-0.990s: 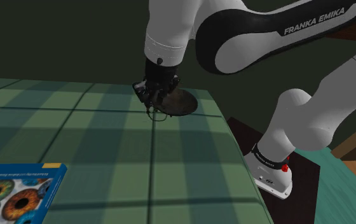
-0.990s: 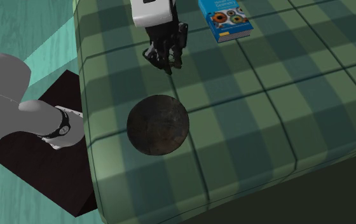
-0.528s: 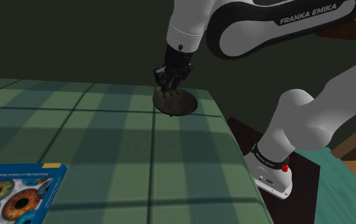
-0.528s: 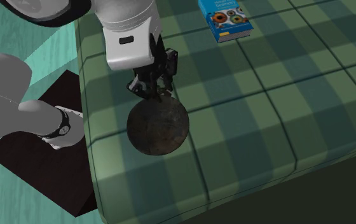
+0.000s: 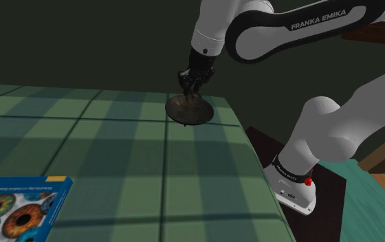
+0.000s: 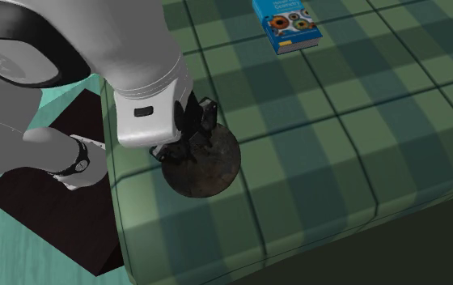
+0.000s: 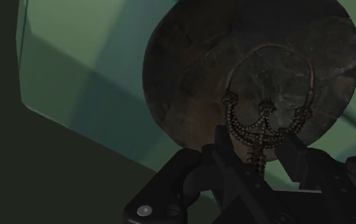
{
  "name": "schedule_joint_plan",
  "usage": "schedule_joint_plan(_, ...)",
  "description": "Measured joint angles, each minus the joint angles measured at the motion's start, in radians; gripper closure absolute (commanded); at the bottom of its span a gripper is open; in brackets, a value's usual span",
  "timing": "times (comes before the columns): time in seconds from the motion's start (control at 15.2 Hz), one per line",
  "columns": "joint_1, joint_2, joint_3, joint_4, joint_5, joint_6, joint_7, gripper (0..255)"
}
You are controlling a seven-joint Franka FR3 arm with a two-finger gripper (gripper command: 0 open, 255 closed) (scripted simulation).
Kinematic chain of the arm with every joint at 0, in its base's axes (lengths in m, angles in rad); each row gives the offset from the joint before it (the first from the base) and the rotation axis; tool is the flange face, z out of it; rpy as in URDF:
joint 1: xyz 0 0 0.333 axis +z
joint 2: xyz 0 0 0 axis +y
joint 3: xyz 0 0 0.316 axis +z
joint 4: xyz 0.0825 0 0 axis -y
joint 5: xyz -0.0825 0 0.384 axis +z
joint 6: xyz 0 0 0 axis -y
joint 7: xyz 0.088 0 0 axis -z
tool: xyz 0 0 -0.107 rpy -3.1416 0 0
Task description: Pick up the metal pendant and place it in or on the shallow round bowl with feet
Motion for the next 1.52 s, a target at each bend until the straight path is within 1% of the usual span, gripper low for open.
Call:
schedule_joint_plan(0.66, -0.006, 0.050, 0.009, -0.094, -0.014, 0.143, 0.025, 255)
schedule_joint_plan(1.06, -0.007, 0.055, 0.009, -0.103, -0.016, 0.158, 0.026, 255)
schedule_joint_plan(1.12, -0.008, 0.055, 0.009, -0.103, -0.016, 0.158, 0.026, 0)
schedule_joint_plan(1.52, -0.008, 0.055, 0.009, -0.103, -0.016, 0.158, 0.026, 0)
